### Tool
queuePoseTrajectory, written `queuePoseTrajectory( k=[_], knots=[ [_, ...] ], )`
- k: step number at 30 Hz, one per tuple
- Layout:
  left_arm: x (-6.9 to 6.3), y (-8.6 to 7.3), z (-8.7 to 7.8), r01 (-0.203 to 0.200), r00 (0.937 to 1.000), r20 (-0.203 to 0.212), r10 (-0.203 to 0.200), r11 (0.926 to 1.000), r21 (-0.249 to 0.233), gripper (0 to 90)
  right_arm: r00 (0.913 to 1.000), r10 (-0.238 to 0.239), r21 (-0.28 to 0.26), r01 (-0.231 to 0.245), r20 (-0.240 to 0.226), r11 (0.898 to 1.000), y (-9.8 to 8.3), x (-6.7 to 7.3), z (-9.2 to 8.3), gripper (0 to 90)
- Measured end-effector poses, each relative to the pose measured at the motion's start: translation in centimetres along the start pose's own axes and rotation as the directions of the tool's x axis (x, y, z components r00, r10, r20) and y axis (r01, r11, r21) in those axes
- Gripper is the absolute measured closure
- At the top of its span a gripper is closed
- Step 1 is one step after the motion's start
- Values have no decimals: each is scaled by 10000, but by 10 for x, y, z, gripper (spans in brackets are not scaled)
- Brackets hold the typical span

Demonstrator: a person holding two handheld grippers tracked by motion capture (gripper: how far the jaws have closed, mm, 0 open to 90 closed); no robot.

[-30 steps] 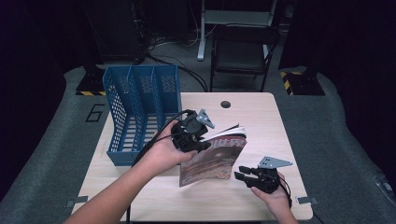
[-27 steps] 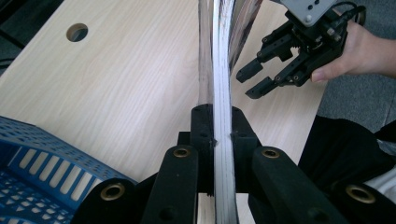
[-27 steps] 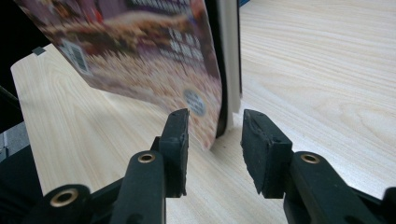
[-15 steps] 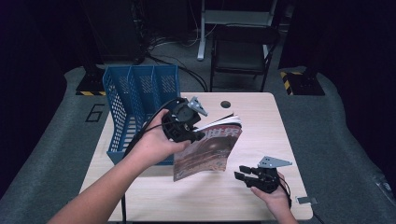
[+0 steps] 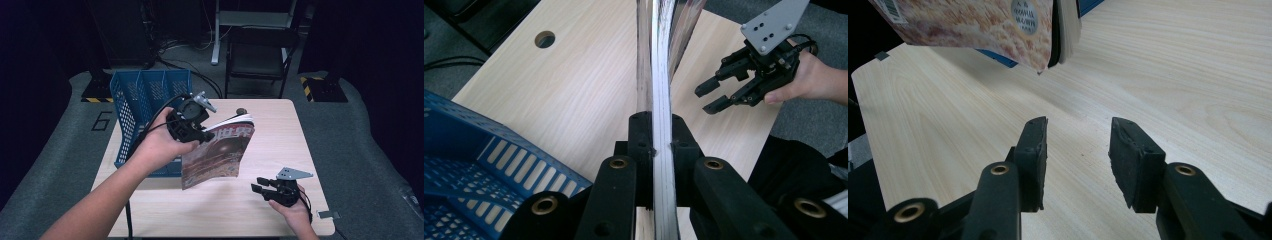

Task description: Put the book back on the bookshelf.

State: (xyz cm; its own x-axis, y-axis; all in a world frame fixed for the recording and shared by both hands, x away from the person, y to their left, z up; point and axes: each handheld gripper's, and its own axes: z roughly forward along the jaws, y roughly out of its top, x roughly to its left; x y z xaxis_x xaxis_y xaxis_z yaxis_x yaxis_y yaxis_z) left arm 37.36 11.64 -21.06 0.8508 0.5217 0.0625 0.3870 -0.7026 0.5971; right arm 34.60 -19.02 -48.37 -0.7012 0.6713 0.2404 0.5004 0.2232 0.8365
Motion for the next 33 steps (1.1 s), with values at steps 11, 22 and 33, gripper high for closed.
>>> queuePoseTrajectory(
  k=[11,22,33],
  knots=[
    [9,4,-18,261,9994,-224,-266,9994,-220,840,9998,-138,163,135,162,9998,-1,-1,2,556],
    [19,4,-32,582,9973,-425,-597,9977,-354,840,9992,-140,303,128,375,9995,-2,1,4,527],
    [34,1,-44,895,9924,-803,-928,9950,-439,840,9990,-206,286,195,392,9994,-3,0,5,521]
  ],
)
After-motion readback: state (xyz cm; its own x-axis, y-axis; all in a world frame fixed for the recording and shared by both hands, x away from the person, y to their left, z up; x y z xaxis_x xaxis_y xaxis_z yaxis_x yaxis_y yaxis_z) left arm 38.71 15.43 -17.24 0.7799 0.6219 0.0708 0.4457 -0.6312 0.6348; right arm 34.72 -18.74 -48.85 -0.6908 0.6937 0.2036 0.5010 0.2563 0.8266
